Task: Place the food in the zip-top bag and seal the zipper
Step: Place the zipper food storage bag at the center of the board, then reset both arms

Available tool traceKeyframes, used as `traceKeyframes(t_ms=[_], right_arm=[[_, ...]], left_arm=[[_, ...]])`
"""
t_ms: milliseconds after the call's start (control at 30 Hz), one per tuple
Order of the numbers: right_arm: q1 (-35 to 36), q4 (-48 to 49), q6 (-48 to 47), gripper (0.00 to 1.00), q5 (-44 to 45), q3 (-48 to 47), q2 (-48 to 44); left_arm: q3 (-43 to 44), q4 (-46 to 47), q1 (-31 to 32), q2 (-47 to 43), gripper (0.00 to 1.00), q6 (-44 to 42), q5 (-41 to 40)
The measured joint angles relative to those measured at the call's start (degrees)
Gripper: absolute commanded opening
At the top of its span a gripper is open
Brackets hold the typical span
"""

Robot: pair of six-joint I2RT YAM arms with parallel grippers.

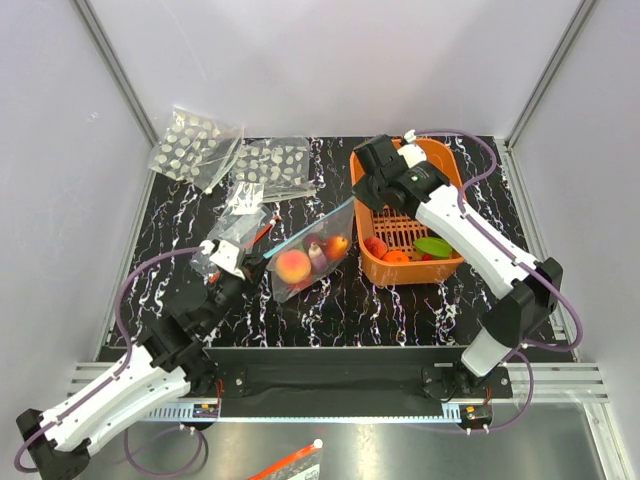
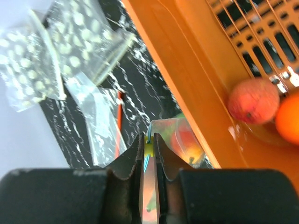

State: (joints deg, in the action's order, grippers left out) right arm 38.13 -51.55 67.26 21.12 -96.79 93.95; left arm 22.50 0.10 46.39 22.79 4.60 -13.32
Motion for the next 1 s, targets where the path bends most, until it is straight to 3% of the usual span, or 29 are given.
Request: traceKeyframes(t_ms=[133, 167, 233, 267, 300, 333, 400, 600, 633, 700, 1000], right_arm=[[-1.42, 2.84, -2.99, 0.15, -0.17, -3.32, 2.10], [-1.84, 3.43, -3.78, 0.20, -0.20, -4.48, 2.84], [-2.75, 4.15, -5.53, 0.25, -0.44, -6.69, 4.31], [-3.37, 4.44, -6.49, 0.37, -0.66, -7.82, 5.01], [-4.04, 4.98, -7.32, 0.43, -0.92, -8.76, 5.60], [-4.76, 5.40, -8.41, 0.52, -1.29, -9.73, 6.16], [-6.14, 5.25, -10.78, 0.70, -1.92, -11.80, 7.23], [-7.82, 4.50, -19.82, 0.84, -2.34, -14.86, 6.62], [-7.80, 4.66, -21.59, 0.92, -2.34, -13.92, 5.40], [-7.76, 5.55, -25.00, 0.98, -2.34, -9.64, 0.74], [-7.76, 14.21, -36.74, 1.00, -4.31, 21.29, -41.46]], left_arm=[[1.86, 2.71, 0.00, 4.24, 0.01, -0.04, 1.86], [2.69, 3.28, 0.00, 5.97, 0.02, -0.02, 2.73], [4.07, 4.00, 0.00, 8.41, 0.14, -0.04, 4.35], [4.66, 4.42, -0.02, 9.75, 0.25, -0.07, 5.44], [5.14, 5.07, -0.04, 10.95, 0.52, 0.20, 6.75], [5.33, 5.51, -0.04, 11.58, 0.62, 0.13, 7.61], [6.16, 5.57, -0.04, 12.63, 0.99, 1.09, 9.66], [11.56, 0.79, -0.07, 11.43, 0.99, 1.95, 13.09], [12.92, -1.11, -0.07, 10.67, 0.99, 1.95, 13.14], [16.81, -5.79, -0.07, 8.22, 0.99, 1.99, 12.70], [33.29, -27.96, -0.11, 1.29, 0.99, 5.09, 3.69]])
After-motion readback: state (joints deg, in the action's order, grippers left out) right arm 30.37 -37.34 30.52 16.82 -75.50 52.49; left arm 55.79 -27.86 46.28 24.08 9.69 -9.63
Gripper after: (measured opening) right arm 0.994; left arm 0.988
